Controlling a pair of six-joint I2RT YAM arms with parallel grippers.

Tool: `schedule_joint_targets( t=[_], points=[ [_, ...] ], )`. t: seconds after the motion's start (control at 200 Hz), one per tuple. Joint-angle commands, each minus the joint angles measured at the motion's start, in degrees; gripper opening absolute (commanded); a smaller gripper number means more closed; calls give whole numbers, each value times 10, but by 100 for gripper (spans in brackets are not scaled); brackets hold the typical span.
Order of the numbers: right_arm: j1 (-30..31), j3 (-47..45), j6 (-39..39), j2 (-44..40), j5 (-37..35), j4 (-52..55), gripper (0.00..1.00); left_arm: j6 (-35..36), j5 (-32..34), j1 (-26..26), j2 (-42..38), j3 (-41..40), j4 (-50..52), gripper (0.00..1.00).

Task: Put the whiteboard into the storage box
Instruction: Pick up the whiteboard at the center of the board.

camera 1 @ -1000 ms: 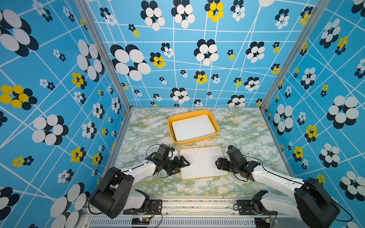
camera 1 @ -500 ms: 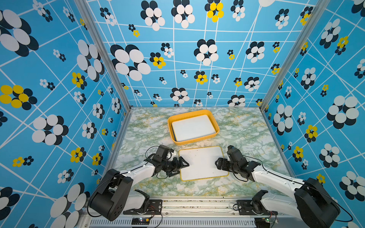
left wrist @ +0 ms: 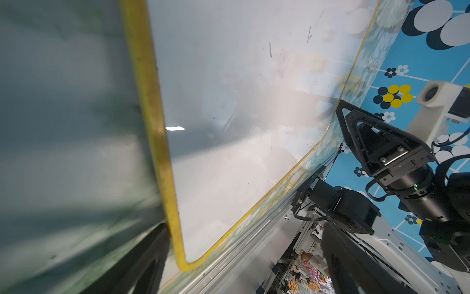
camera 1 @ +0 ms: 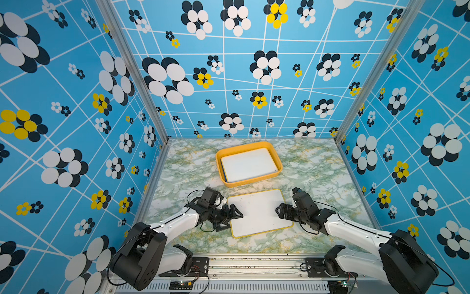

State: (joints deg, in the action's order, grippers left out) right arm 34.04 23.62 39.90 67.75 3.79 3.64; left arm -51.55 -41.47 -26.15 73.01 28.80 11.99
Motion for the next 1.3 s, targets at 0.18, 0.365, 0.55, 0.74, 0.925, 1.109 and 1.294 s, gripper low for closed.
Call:
schedule_joint_targets(
  t=[0.18, 0.365, 0.55, 0.74, 0.925, 1.109, 1.294],
  points=[
    [29, -21, 45, 13, 184, 57, 86, 97, -26, -5, 29, 82, 19, 89],
    [29, -19, 47, 10, 184, 54, 86, 87, -50, -6, 35, 79, -9, 76],
    [30, -23, 51, 20, 188, 41, 86, 70, -67, -5, 25, 76, -29, 56],
    [30, -26, 48, 16, 187, 40, 86, 48, -84, 1, -3, 70, -48, 39],
    [29, -28, 48, 15, 185, 39, 86, 42, -95, 10, -26, 61, -43, 25],
    [29, -27, 47, 8, 180, 44, 86, 37, -108, 23, -45, 44, -45, 12],
    [29, -22, 40, 2, 171, 57, 86, 32, -136, 33, -56, 32, -60, 4]
  ],
)
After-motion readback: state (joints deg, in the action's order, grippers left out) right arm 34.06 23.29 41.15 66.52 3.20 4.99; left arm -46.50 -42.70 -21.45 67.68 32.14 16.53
